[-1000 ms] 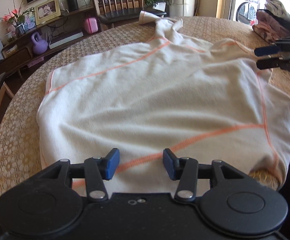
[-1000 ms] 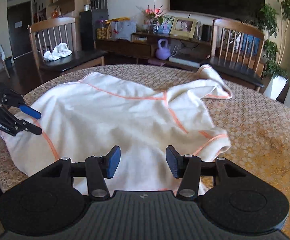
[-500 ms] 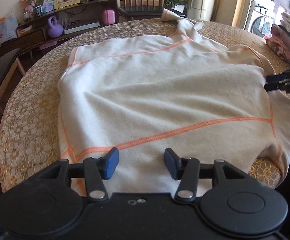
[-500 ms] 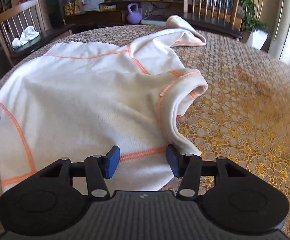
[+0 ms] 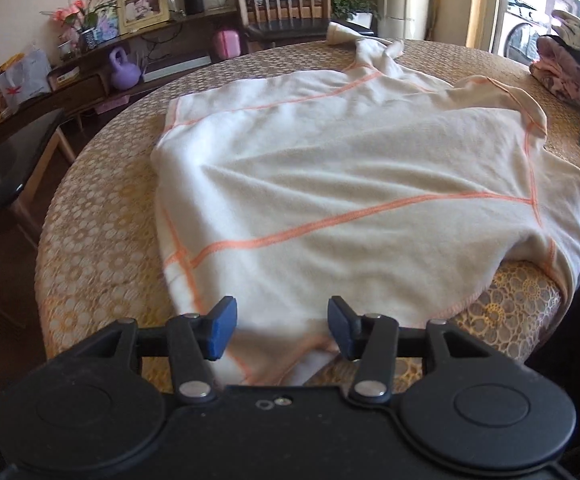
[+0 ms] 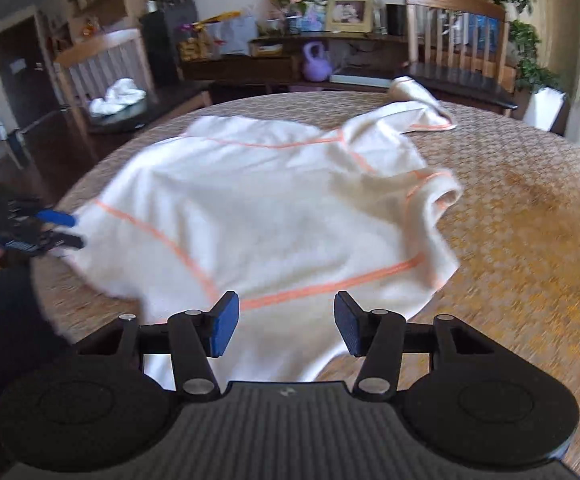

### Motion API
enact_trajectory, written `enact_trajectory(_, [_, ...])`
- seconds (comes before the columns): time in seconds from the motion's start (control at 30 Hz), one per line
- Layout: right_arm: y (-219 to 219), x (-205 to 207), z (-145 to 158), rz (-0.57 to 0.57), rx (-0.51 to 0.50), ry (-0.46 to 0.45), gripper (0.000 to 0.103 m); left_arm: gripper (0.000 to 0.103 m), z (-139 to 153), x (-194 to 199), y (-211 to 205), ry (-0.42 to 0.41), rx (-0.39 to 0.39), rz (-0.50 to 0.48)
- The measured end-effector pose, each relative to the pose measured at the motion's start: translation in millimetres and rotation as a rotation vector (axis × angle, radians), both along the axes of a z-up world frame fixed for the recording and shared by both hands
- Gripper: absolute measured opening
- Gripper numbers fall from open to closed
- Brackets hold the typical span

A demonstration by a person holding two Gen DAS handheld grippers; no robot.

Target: Fold clothes

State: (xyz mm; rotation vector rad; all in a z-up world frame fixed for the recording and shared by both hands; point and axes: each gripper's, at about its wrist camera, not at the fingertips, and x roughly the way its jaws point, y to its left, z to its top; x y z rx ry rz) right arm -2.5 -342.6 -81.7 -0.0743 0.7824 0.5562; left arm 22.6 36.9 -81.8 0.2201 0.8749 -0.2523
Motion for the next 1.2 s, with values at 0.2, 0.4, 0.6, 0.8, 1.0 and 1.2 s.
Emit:
enact_trajectory(0.2, [7.7,-41.2,-19.6,-0.006,-0.022,0.051,0.051,0.103,-3.0,-7.1,28.6,0.037,-0.058,0.032])
enact_trajectory(0.4, [15.4,-50.5,-28.1,-0.046,-0.006,0.043,0.051,0.103,-0.7,-18.3,52.6,0.043,-0.127,0.025])
enact_trajectory(0.6, [25.8,-33.3,-35.8,-0.086,0.004,0.050,0.051,0.103,-0.7,-26.8,65.1,0.034,-0.161,-0.001])
enact_trajectory(0.8, [30.4,-18.7,-40.8,-0.132,0.005,0.070,0.051,0.103,-4.8,-30.8,57.4,-0.001,-0.135,-0.063])
enact_trajectory(1.0, [35.1,-11.5,-48.4,-0.139,-0.028,0.088,0.052,0.103,-5.6,-35.1,51.0,-0.045,-0.101,-0.115])
enact_trajectory(1.2, [37.0,-6.3,-50.2,-0.129,-0.065,0.094,0.053,0.103,13.3,-39.5,57.5,-0.126,-0.058,-0.118])
